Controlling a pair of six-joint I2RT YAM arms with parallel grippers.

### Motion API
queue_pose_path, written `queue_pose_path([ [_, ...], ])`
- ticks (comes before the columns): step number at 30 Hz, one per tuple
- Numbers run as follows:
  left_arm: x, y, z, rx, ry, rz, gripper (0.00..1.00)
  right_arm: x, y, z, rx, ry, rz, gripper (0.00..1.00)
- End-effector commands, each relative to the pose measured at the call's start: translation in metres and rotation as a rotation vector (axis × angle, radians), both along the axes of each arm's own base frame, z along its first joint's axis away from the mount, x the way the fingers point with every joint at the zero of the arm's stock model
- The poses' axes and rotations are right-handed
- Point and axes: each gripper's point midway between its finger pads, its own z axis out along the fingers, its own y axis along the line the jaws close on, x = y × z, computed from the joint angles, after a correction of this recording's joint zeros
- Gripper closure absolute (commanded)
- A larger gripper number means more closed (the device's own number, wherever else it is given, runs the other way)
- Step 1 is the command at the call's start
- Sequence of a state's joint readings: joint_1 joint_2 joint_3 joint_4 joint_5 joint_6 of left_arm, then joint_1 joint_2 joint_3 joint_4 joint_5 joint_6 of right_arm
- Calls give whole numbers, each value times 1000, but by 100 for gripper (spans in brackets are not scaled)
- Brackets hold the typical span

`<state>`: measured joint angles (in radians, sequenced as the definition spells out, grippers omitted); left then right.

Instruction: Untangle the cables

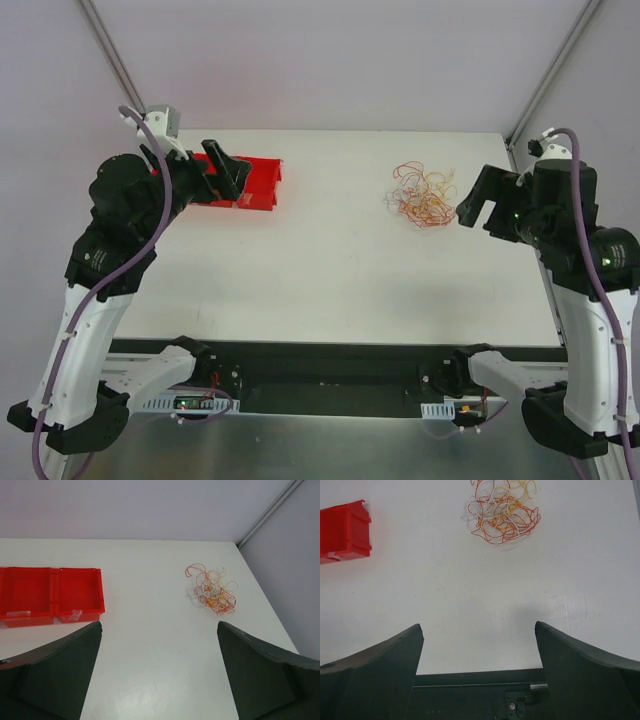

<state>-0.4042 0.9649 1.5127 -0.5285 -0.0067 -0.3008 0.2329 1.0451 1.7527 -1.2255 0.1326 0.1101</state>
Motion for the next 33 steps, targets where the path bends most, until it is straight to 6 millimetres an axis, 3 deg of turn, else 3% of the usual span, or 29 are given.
queue_pose_path([
  [1,4,-20,-36,-30,101,-77,1,37,19,-20,58,56,10,4],
  [5,-9,-32,-48,-38,122,-162,1,91,42,-39,188,57,-39,4],
  [8,-22,-41,-56,-62,147,-222,1,135,46,-71,247,105,-102,4],
  [15,-55,-46,-80,-114,197,-280,2,236,-2,-138,167,170,-312,4],
  [17,-60,-47,-90,-124,223,-289,2,260,-16,-166,149,229,-353,4],
  [19,-61,-53,-101,-140,271,-302,4,285,-26,-180,162,243,-376,1],
  [21,-60,-60,-105,-108,280,-335,8,305,-27,-202,194,291,-371,9],
  [23,-56,-56,-103,-71,278,-318,9,312,-20,-225,209,368,-341,13],
  [26,-48,-53,-96,-32,280,-290,7,304,-15,-260,210,451,-338,16],
  [27,-47,-54,-90,-32,279,-297,7,301,-2,-270,246,472,-295,18],
  [33,-37,-63,-94,-13,345,-311,9,274,58,-290,235,511,-64,35],
])
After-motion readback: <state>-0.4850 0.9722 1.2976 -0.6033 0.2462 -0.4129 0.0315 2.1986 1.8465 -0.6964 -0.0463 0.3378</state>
